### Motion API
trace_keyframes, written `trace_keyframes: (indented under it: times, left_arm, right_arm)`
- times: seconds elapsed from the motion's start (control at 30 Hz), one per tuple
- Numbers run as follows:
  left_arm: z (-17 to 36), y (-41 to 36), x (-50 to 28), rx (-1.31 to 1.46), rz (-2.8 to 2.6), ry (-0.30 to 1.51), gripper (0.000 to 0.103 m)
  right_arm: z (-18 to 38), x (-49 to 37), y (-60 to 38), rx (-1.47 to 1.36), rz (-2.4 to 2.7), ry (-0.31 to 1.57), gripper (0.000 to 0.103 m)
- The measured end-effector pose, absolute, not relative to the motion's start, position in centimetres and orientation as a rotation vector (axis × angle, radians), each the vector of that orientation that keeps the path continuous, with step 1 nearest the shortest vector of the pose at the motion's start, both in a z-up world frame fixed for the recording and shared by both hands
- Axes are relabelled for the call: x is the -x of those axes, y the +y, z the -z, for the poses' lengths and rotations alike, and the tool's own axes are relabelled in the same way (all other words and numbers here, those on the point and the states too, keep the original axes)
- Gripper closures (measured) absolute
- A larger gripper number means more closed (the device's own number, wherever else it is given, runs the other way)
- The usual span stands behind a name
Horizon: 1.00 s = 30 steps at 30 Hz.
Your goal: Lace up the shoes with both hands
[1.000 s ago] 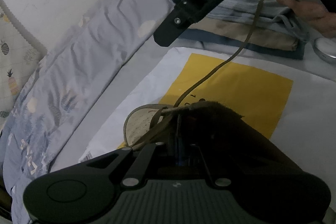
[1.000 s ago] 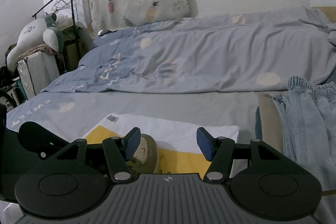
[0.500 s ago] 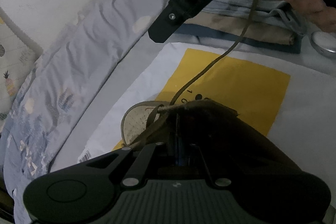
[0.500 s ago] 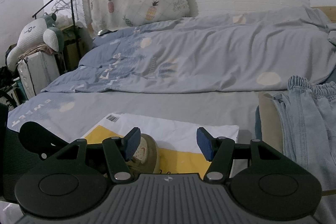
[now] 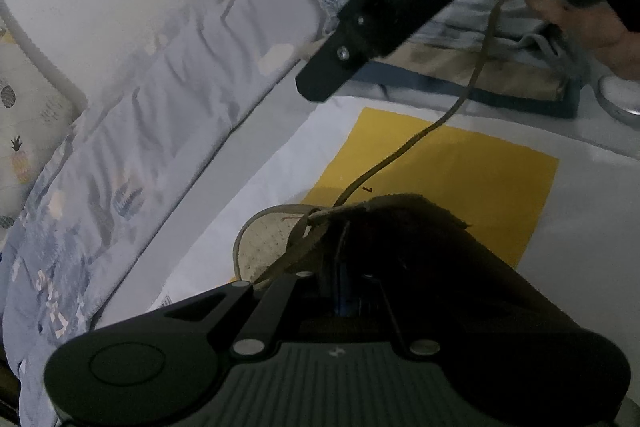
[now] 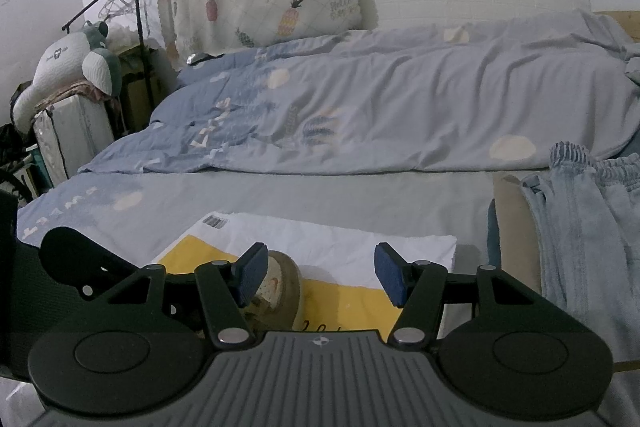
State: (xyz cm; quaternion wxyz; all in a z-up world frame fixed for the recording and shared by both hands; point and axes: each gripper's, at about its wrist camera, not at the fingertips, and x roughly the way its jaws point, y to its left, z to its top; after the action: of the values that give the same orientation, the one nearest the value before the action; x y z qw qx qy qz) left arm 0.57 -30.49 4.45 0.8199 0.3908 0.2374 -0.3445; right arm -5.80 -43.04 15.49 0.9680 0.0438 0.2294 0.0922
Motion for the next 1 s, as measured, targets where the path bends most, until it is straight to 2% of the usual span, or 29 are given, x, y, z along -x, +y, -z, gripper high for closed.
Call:
trace_keyframes:
  times: [1.0]
  left_arm:
    - [-4.2, -29.3, -0.9, -0.744, 0.761, 0.486, 0.103]
  right_arm:
    - [-13.7, 6.9, -41.8, -0.137, -0.110, 0.452, 0.043]
